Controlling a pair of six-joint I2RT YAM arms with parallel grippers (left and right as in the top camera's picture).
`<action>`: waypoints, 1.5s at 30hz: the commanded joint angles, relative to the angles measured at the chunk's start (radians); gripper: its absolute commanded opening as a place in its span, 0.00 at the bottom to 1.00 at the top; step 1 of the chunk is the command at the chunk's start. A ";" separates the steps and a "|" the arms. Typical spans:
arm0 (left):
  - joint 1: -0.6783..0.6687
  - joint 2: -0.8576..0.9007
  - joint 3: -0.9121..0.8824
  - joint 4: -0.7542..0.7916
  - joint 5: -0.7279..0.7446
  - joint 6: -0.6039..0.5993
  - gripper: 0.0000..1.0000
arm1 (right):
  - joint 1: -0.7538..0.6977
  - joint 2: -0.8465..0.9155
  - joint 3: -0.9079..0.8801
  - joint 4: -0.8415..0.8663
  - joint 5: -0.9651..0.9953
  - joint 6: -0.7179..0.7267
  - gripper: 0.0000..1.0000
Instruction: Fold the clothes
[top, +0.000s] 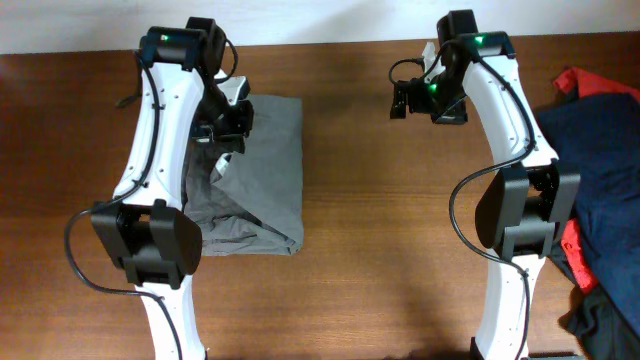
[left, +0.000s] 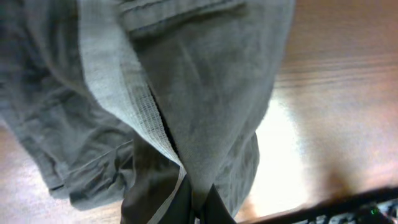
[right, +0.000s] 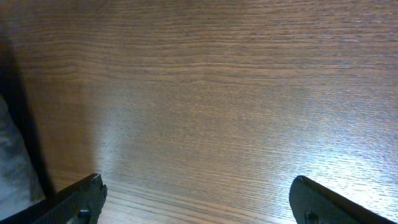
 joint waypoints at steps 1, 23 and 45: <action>0.004 -0.007 0.016 -0.004 -0.097 -0.095 0.01 | 0.006 -0.006 -0.007 0.003 -0.021 -0.010 0.99; 0.060 -0.102 -0.137 -0.005 -0.230 -0.220 0.01 | 0.084 -0.006 -0.007 0.051 -0.180 -0.019 0.99; 0.063 -0.125 -0.137 -0.005 -0.329 -0.220 0.01 | 0.311 0.026 -0.167 0.337 -0.535 -0.018 0.99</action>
